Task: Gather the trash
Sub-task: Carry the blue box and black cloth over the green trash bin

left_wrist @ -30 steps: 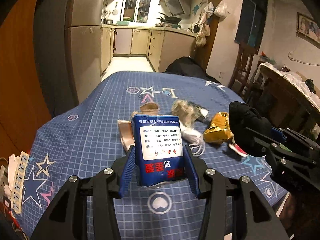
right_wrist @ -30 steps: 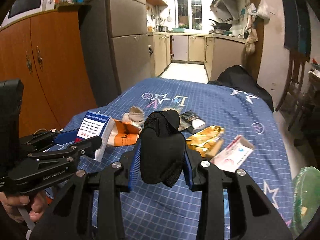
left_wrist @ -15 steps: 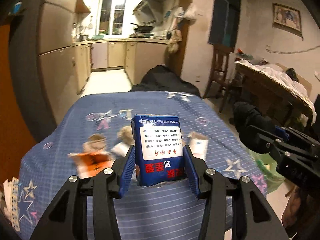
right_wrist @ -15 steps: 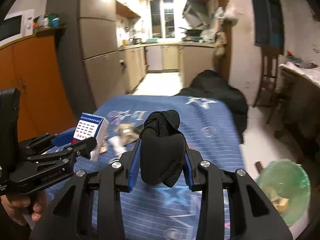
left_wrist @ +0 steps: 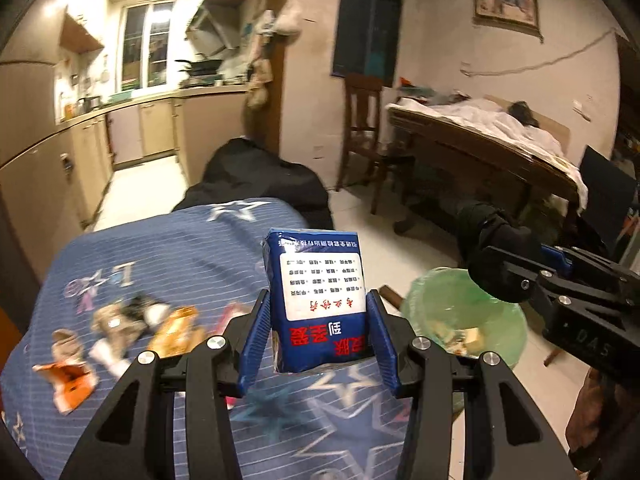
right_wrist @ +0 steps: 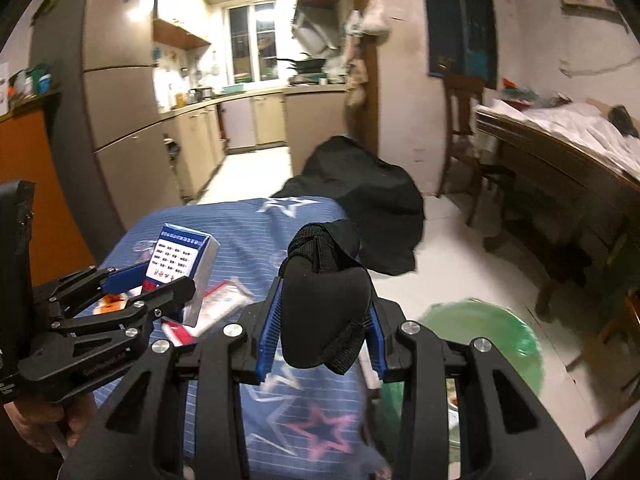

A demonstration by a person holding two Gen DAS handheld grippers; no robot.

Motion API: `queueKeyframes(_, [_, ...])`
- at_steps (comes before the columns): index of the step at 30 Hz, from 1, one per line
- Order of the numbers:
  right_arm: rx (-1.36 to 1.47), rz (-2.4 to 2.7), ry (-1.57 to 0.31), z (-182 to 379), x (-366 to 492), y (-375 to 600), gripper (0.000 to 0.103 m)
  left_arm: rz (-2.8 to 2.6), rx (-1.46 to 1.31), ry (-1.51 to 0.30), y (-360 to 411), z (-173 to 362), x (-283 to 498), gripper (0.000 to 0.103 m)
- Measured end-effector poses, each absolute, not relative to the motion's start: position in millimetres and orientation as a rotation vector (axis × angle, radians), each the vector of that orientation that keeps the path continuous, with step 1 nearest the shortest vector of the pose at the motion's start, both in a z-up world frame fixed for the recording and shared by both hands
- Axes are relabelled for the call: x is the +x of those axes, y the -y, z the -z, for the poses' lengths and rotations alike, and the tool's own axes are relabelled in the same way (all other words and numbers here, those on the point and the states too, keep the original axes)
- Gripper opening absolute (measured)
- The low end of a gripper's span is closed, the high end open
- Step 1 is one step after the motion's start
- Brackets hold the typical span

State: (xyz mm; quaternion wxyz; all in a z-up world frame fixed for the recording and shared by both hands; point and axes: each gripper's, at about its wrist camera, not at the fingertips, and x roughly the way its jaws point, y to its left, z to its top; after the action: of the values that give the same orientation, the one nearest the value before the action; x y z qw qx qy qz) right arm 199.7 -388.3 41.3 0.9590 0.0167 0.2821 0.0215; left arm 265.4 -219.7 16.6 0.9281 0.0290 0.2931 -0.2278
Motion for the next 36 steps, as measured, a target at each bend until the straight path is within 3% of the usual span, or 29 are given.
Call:
queueKeyframes(20, [0.185, 0.153, -0.792, 8, 199, 562, 0.035, 0.722, 0.169, -0.751, 426, 28, 291, 0.048])
queueKeyframes(36, [0.243, 0.131, -0.995, 72, 224, 607, 0.035, 0.753, 0.244, -0.974, 496, 108, 342, 0.048])
